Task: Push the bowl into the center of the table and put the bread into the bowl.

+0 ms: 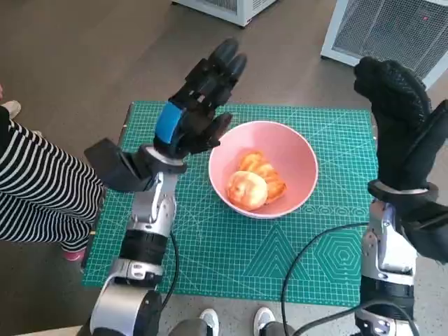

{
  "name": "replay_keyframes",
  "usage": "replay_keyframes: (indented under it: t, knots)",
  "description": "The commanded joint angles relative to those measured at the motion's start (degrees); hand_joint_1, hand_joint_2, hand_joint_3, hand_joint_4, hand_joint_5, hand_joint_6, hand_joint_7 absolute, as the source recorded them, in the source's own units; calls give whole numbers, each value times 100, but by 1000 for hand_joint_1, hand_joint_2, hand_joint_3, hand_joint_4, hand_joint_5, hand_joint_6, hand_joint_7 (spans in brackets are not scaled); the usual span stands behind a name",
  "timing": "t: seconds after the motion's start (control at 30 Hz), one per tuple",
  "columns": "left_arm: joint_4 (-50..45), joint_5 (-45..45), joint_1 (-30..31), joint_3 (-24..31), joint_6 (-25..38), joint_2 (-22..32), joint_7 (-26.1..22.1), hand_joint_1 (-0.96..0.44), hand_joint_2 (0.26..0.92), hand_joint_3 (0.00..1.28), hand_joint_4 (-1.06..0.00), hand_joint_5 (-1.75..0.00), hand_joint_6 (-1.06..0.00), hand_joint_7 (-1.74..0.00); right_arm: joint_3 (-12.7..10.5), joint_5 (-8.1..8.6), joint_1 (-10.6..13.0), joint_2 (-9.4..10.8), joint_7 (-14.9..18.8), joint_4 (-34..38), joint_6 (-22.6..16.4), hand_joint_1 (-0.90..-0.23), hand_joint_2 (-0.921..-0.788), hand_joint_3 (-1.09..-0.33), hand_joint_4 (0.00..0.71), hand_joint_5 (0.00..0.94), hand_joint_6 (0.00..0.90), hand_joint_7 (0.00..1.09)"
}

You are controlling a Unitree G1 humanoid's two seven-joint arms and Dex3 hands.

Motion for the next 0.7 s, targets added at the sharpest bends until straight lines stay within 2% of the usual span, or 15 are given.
replay_keyframes:
  t: [0.03, 0.43, 0.7]
  knots:
    - [-189, 72, 70, -42, -106, -10, 45, -703, 921, 578, -49, 0, -172, 0, -7, -22, -18, -21, 36, 209, 0, -693, -921, -732, 152, 3, 53, 499]
    - [-402, 191, 176, -96, -410, 54, 119, -664, 921, 591, -47, 0, -157, -1, -44, 3, -53, -77, 75, 358, -24, -695, -921, -726, 151, 2, 48, 507]
    - [-361, 240, 227, -49, -757, 21, 191, -653, 921, 593, -27, 0, -128, 0, -46, -44, 3, -64, 17, 289, 3, -697, -921, -725, 151, 2, 45, 511]
